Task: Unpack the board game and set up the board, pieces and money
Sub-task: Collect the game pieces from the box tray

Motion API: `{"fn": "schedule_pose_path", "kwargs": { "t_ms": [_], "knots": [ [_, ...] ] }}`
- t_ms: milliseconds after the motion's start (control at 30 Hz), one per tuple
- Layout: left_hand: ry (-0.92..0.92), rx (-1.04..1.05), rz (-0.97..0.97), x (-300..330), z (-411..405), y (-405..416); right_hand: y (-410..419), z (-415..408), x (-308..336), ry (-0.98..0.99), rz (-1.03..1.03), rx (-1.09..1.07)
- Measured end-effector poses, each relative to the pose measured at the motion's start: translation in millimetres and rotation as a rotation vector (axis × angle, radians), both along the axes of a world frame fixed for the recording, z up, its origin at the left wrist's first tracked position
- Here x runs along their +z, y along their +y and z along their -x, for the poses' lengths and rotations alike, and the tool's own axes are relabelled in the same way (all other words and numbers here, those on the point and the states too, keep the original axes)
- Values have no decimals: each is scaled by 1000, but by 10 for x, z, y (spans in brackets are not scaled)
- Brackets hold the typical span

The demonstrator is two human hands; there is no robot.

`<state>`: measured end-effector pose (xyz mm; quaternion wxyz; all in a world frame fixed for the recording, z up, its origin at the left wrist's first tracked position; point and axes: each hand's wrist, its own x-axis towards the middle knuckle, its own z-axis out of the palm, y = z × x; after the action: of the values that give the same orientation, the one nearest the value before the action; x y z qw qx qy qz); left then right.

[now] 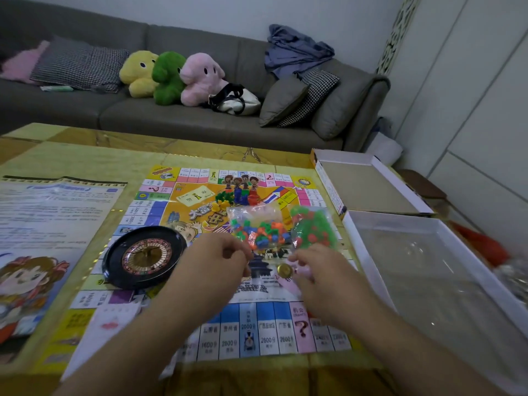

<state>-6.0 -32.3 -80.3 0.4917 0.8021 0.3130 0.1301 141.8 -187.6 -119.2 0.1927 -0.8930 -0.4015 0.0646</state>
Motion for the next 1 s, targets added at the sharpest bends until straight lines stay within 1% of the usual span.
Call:
{"fn": "schedule_pose_path", "kwargs": {
  "t_ms": [67,233,467,567,667,767,867,1000],
  "knots": [
    [35,-43,-43,17,72,-153,23,37,-72,-15,10,22],
    [75,-61,-56,35,210,-343,66,72,-141,-35,-47,94],
    [113,-89,-125,49,237,-269,-50,102,-90,48,-22,140],
    [107,-102,-151,70,242,-231,-145,211,20,94,43,195],
    [136,-140,-173,76,259,-231,-282,444,58,112,137,307],
    [149,-171,-185,50,268,-243,-422,686,45,136,175,392],
    [154,-179,-184,35,286,-284,-542,843,61,161,172,415],
    [156,-193,-195,29,330,-335,-659,928,76,176,182,386]
  ]
}}
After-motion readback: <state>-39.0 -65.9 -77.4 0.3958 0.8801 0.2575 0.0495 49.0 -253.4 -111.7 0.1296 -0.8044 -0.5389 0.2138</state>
